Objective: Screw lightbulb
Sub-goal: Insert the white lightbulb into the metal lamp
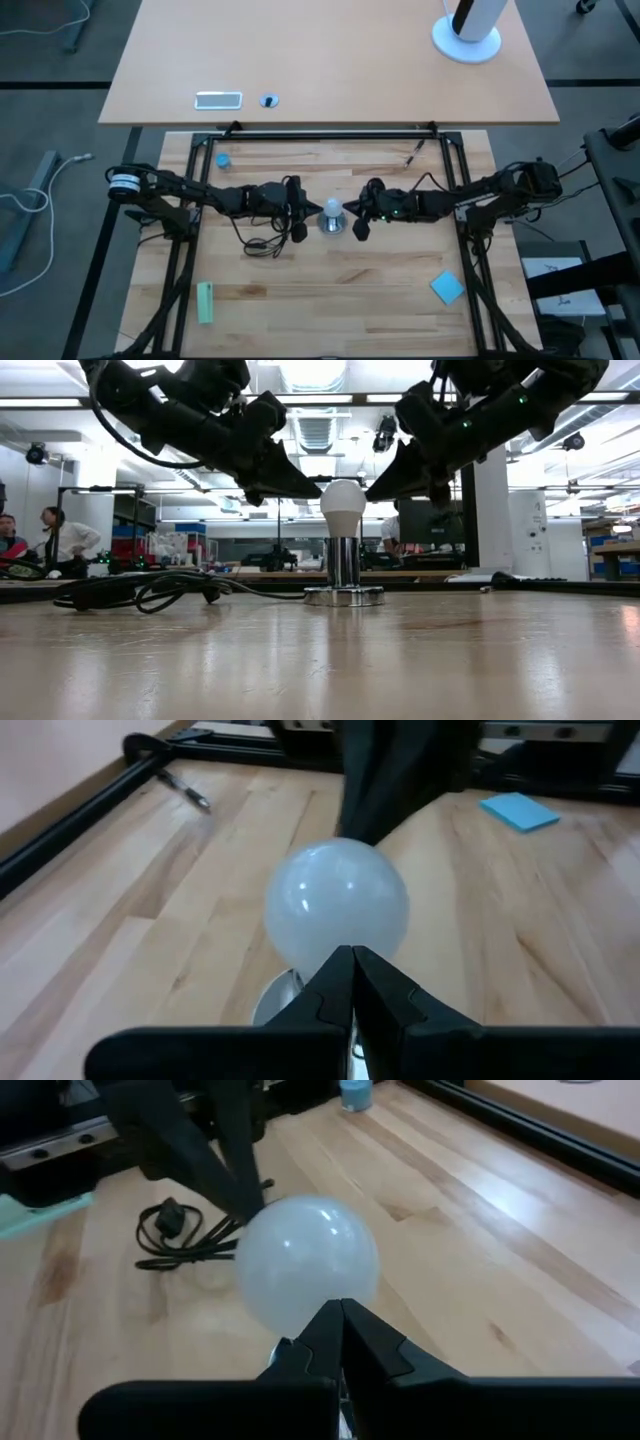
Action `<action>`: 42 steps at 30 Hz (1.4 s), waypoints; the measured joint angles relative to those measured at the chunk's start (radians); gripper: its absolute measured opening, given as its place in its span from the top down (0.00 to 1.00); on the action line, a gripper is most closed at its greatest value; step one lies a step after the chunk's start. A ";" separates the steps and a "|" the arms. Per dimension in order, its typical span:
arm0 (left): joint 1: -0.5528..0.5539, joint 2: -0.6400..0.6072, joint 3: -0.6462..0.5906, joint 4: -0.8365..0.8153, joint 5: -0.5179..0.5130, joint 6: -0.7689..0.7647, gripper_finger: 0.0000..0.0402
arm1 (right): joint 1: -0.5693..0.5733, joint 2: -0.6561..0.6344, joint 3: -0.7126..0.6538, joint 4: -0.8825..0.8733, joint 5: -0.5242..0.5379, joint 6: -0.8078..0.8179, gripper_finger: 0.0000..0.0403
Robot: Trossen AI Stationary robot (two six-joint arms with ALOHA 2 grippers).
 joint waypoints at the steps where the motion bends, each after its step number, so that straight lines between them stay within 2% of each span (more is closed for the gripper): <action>1: 0.000 0.000 0.000 0.000 -0.009 0.000 1.00 | 0.002 0.000 0.000 -0.001 -0.003 0.003 1.00; 15: 0.004 -0.008 0.000 -0.035 -0.038 -0.005 1.00 | 0.024 -0.001 0.000 -0.016 -0.022 0.027 1.00; 18: 0.000 -0.012 0.000 -0.035 -0.009 -0.034 1.00 | 0.024 -0.003 0.000 -0.026 -0.019 0.043 1.00; 22: -0.001 -0.014 0.000 -0.034 0.083 -0.050 1.00 | 0.023 -0.003 0.000 -0.059 0.018 0.055 1.00; 26: -0.001 0.001 0.000 -0.030 0.098 -0.047 1.00 | 0.005 -0.003 0.000 -0.076 0.061 0.023 1.00; 32: 0.005 0.032 0.000 0.013 0.019 -0.046 1.00 | -0.025 -0.002 0.000 -0.045 0.030 -0.004 1.00; 42: 0.006 0.033 -0.002 0.012 -0.023 -0.055 1.00 | -0.009 -0.001 -0.002 -0.013 -0.032 0.001 1.00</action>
